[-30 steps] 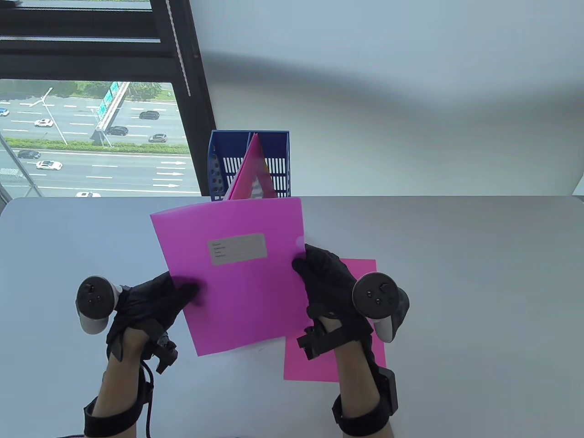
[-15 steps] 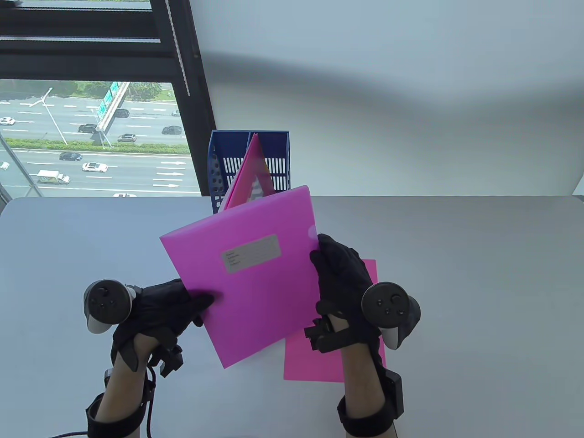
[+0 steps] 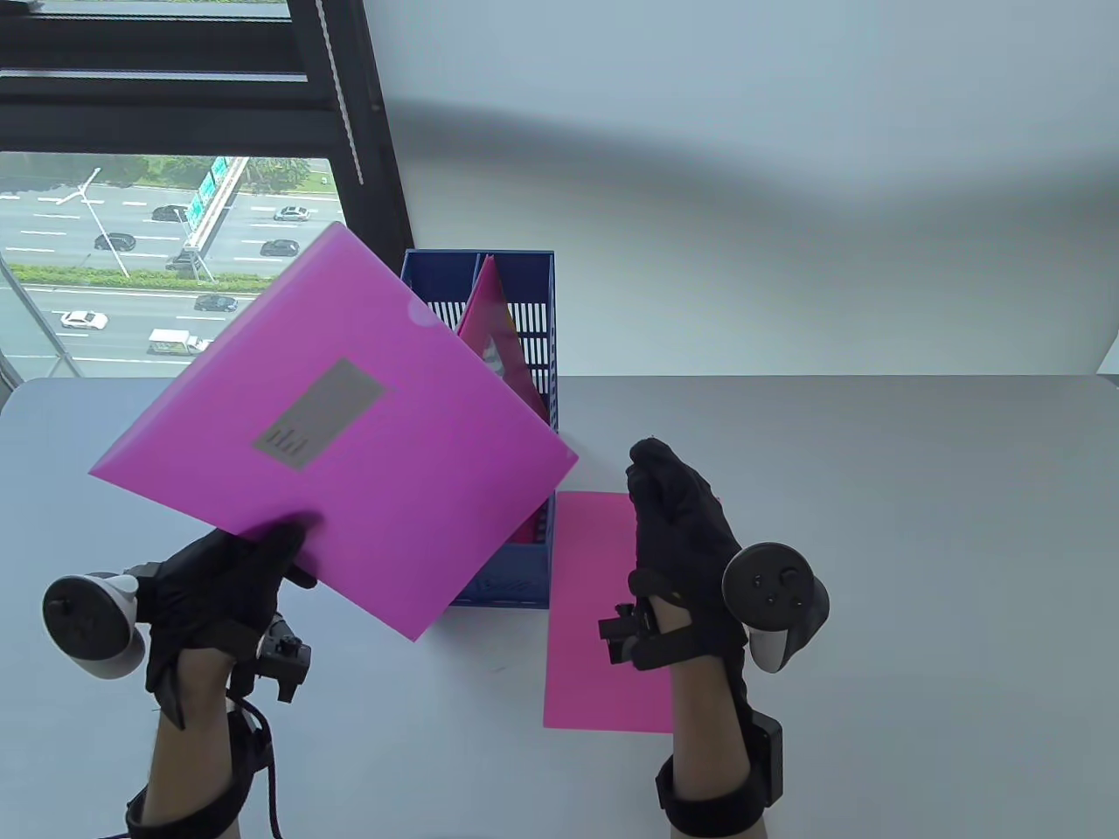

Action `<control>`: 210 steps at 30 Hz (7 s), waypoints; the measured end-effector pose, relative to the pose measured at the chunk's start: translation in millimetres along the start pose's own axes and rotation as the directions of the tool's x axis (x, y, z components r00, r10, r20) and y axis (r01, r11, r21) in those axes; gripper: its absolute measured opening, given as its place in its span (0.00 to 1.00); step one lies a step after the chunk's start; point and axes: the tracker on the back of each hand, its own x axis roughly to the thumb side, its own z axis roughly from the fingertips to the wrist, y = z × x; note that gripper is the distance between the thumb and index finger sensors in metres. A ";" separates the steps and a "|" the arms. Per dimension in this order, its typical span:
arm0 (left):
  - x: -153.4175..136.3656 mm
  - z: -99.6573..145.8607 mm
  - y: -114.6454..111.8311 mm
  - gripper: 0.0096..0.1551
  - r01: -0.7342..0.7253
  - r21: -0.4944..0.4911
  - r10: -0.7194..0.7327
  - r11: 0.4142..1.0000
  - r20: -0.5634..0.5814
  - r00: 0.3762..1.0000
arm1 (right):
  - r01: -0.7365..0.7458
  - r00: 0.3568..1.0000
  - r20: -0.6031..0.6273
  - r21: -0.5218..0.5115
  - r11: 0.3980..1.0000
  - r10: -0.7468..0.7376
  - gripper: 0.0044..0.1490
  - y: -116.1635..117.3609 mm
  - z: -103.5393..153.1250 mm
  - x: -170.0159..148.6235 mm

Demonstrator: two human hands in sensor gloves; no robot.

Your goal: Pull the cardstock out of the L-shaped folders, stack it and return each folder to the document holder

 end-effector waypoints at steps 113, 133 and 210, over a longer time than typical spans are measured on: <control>-84.2 18.2 -81.4 0.27 0.403 -0.129 -0.422 0.906 -0.328 0.845 | -0.746 0.663 0.095 -0.004 0.666 0.743 0.30 142.9 13.8 -3.8; -66.2 14.9 -78.6 0.27 0.428 -0.077 -0.432 0.901 -0.267 0.861 | -0.547 0.783 0.164 -0.279 0.789 0.600 0.27 93.1 27.6 27.3; -56.3 -5.8 -90.6 0.28 -0.459 -0.479 0.399 0.748 -0.229 0.888 | 0.492 0.870 -0.147 0.183 0.851 -0.471 0.38 8.8 -7.6 13.2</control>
